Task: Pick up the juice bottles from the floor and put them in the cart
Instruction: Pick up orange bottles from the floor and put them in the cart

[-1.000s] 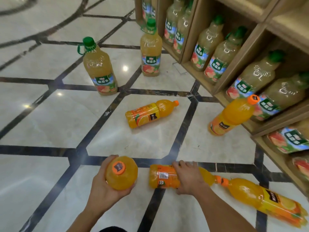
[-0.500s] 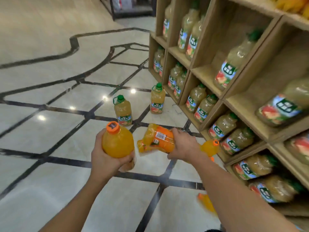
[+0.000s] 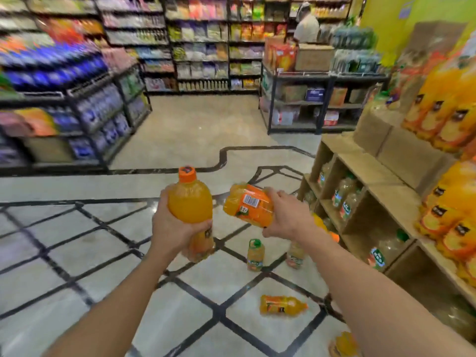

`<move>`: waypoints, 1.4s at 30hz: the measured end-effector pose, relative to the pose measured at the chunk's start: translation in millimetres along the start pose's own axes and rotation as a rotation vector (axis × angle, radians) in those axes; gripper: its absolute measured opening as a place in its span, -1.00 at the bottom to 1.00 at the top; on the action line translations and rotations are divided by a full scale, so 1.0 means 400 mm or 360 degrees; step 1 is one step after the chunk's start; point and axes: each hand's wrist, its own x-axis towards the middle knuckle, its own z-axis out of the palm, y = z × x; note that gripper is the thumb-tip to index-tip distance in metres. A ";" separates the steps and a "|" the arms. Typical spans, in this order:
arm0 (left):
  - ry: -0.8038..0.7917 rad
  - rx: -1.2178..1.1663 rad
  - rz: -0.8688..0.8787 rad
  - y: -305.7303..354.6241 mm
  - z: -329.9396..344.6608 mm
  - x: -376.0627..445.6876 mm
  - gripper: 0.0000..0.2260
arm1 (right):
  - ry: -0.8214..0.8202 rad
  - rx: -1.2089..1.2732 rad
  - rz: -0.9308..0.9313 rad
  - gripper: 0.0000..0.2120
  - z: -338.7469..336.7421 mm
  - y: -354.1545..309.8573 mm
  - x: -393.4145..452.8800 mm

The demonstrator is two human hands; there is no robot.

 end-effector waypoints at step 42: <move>0.2505 0.0483 -0.1191 -0.307 -1.545 -2.034 -0.18 | -0.0789 -0.0305 -0.2222 -0.08 0.566 -2.039 -1.474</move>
